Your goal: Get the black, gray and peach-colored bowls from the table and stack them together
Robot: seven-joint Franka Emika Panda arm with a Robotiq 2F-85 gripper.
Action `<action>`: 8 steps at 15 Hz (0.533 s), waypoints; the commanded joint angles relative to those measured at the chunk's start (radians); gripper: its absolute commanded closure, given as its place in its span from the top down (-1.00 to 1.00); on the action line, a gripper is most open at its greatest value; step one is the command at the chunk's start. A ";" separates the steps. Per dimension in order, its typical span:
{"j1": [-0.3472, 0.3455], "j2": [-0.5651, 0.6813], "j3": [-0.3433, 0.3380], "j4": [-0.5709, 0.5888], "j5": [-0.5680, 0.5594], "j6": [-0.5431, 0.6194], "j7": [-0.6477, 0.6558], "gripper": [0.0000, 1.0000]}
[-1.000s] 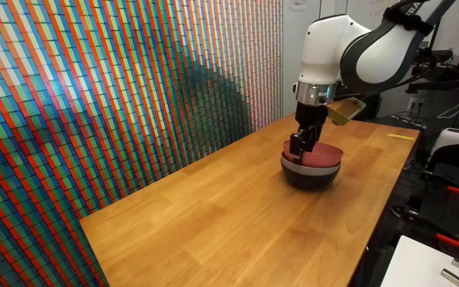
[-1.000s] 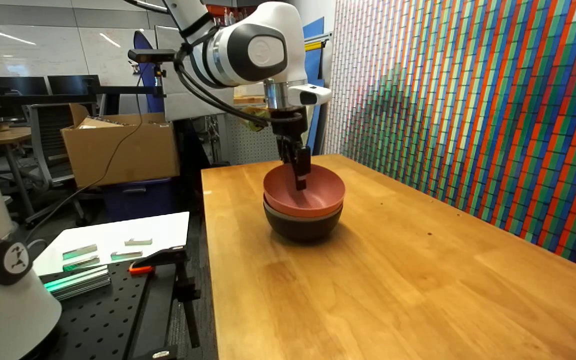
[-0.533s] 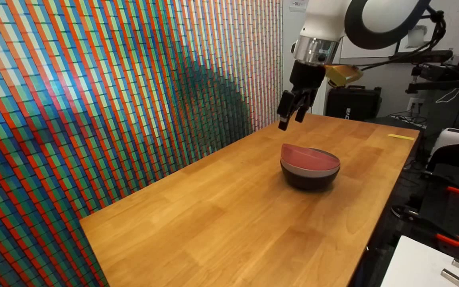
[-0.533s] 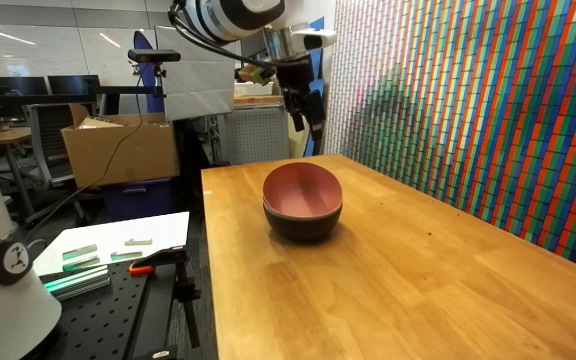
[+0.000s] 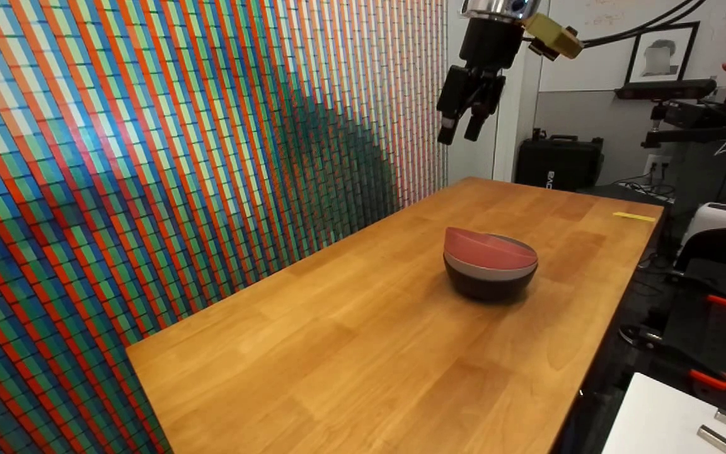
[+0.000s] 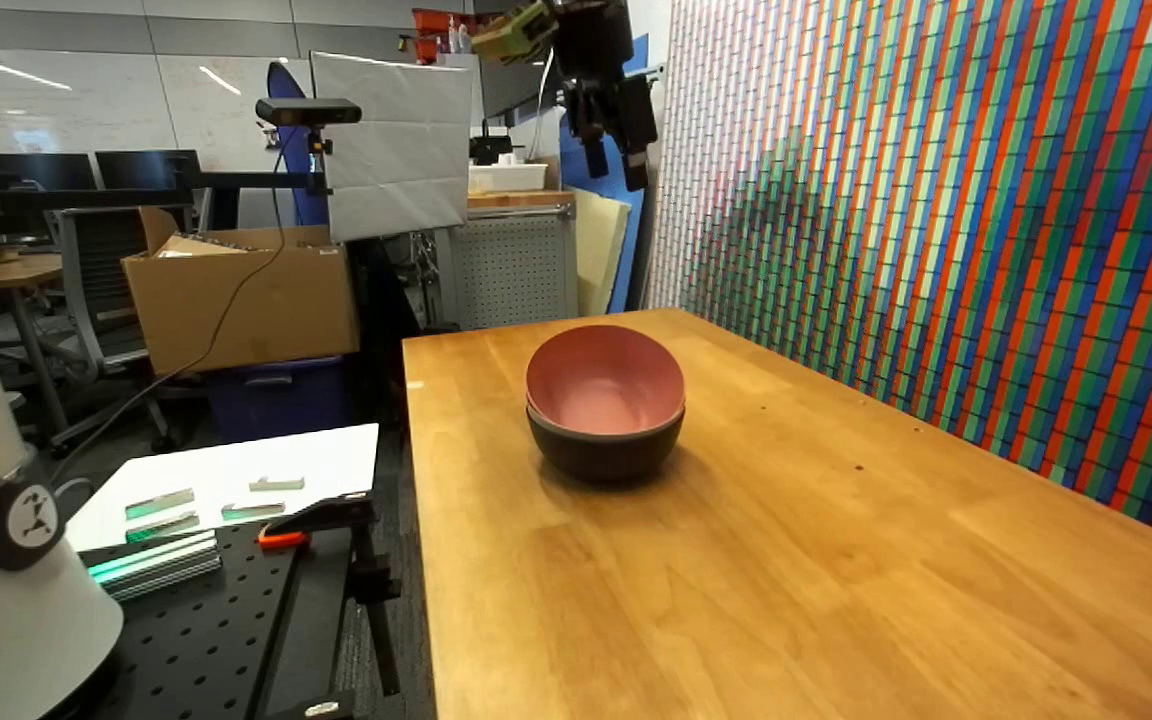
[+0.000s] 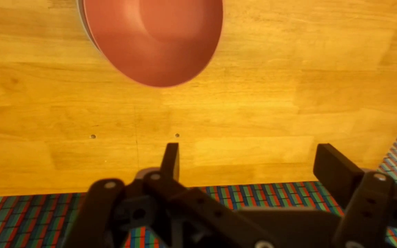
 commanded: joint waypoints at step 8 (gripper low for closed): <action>-0.040 -0.012 0.017 0.075 0.080 -0.278 -0.051 1.00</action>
